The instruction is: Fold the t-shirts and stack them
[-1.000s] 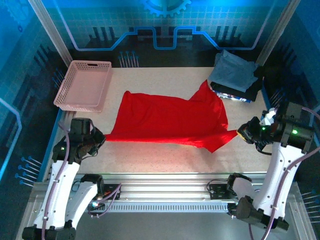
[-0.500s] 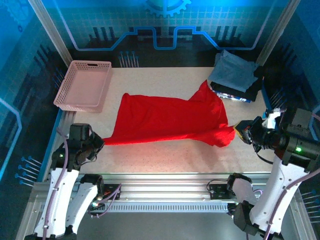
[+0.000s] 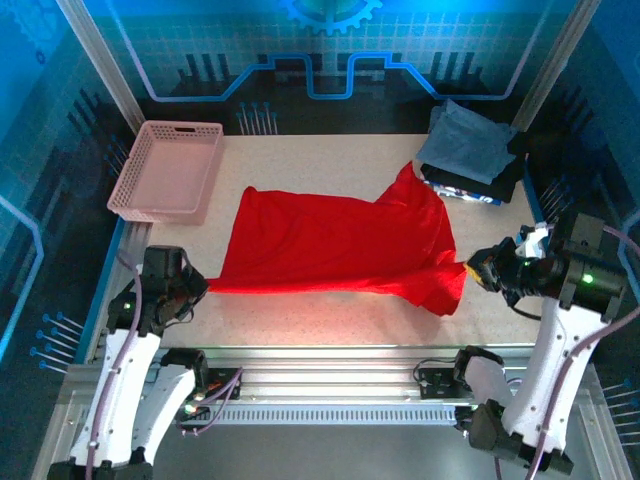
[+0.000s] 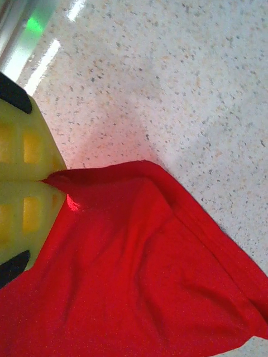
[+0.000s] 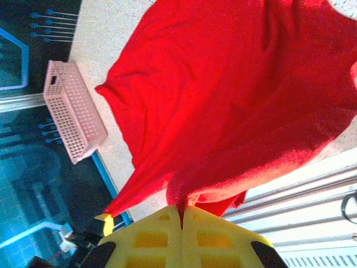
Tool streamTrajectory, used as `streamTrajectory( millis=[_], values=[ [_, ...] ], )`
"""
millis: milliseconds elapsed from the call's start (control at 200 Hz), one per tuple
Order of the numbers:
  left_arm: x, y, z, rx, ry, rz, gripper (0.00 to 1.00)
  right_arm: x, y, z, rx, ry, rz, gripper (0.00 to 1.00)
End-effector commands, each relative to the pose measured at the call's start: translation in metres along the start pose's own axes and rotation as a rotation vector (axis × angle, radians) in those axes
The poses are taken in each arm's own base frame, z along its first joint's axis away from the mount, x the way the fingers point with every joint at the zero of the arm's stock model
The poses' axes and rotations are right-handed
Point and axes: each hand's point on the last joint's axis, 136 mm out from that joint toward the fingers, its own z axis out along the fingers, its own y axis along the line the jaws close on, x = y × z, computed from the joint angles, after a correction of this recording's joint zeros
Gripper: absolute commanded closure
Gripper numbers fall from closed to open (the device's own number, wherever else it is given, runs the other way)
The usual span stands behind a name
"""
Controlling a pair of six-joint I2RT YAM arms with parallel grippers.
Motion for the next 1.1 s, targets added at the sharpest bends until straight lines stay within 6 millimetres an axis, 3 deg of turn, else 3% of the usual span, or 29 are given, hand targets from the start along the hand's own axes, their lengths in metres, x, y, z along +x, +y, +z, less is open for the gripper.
streamTrajectory(
  millis=[0,330,635,855,1091],
  values=[
    [-0.021,-0.021,0.008,0.037,-0.050,0.080,0.98,-0.017,-0.005,0.015,0.035,0.011,-0.080,1.00],
    [-0.040,-0.055,0.047,0.042,-0.011,0.224,0.97,-0.038,-0.021,0.066,0.117,0.102,-0.148,1.00],
    [-0.043,-0.073,0.088,0.044,0.057,0.300,0.97,-0.059,-0.022,0.097,0.183,0.144,-0.228,1.00],
    [-0.042,-0.075,0.117,0.012,0.104,0.324,0.97,-0.072,-0.028,0.117,0.222,0.167,-0.248,1.00],
    [-0.040,-0.065,0.146,-0.073,0.151,0.312,0.97,-0.090,-0.029,0.149,0.244,0.194,-0.266,1.00]
  ],
)
